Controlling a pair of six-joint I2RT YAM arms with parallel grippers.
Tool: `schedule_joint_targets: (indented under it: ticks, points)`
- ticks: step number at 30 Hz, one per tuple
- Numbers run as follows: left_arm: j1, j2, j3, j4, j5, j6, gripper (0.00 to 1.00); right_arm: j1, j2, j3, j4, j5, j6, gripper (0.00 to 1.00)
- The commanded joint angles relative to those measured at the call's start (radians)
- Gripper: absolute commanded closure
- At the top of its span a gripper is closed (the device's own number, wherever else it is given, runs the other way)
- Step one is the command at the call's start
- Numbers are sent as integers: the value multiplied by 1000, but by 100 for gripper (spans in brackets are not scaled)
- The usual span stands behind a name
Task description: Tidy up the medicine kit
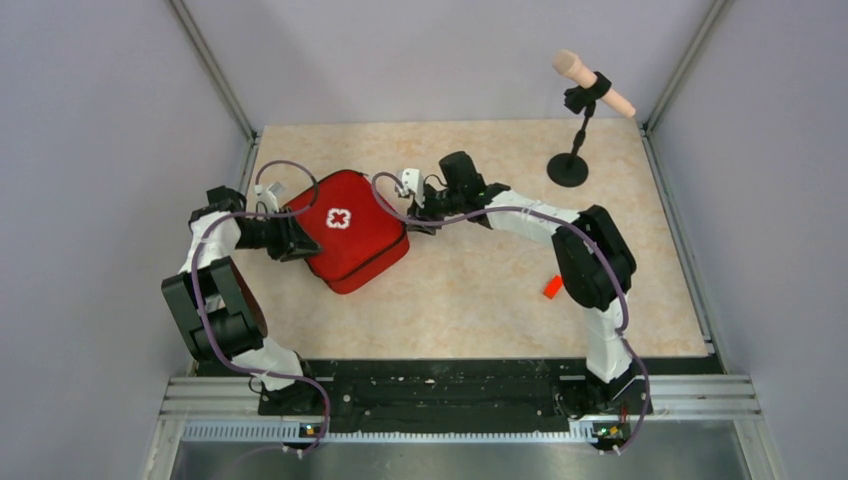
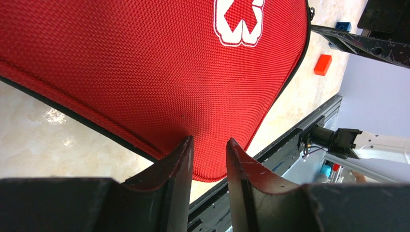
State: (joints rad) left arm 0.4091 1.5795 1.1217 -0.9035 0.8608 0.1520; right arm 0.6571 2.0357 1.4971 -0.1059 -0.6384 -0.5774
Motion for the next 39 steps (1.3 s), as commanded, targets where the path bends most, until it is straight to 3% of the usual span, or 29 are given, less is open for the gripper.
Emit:
schedule_joint_targets:
  ticks: [1,10,25,33,39]
  points:
    - [-10,-2,-7,-9,36,11,64,50,-53,-13,50,99,-38,55]
    - [-10,-8,-7,-12,48,14,64,87,-41,-8,-1,212,-121,54]
    - [-15,6,-4,-16,47,15,65,91,0,41,-122,119,-185,50]
    - [-15,9,-5,-15,47,17,65,101,25,46,-36,159,-128,57]
    - [-16,-1,-12,-13,47,19,65,101,-2,39,-9,187,-123,72]
